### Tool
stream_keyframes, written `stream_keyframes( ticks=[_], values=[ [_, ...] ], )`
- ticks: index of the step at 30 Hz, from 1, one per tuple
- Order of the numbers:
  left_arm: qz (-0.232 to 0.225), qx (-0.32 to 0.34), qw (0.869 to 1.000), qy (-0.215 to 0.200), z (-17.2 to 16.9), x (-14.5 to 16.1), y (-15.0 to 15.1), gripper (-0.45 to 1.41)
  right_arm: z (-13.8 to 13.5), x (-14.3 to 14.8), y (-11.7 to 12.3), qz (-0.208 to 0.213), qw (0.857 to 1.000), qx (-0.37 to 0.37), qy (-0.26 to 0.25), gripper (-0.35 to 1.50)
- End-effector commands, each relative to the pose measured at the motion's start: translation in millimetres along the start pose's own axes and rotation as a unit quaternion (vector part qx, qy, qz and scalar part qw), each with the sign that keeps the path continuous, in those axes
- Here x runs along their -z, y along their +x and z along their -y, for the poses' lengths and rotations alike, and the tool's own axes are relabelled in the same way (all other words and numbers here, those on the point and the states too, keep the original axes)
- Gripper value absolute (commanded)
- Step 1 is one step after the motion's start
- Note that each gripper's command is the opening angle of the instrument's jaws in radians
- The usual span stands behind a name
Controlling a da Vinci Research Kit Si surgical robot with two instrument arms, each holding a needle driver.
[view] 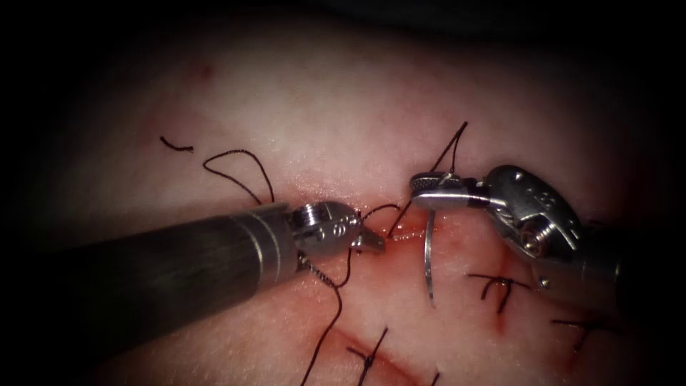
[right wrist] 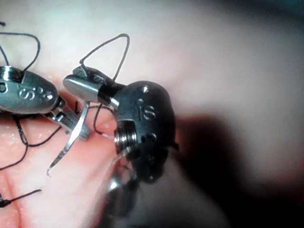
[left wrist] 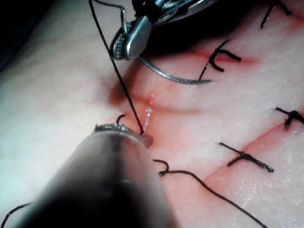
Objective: Wound Closure
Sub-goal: Insert the left hand into the wound.
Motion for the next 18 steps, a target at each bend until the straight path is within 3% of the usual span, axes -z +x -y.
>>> stream_keyframes(
  ticks=[1,10,18],
  values=[
    [0.009,-0.001,1.0,-0.002,0.7,-0.9,0.2,-0.45,0.1,-0.9,-0.6,0.0,1.0,0.01,0.002,-0.35],
    [0.036,0.001,0.999,-0.022,2.5,-3.0,-0.5,-0.45,0.4,-0.8,-0.7,-0.009,0.999,0.036,0.003,-0.35],
    [0.064,0.021,0.997,-0.027,4.4,-4.2,-1.4,-0.45,-0.4,-1.4,-3.3,-0.02,0.984,0.179,-0.007,-0.35]
  ],
)
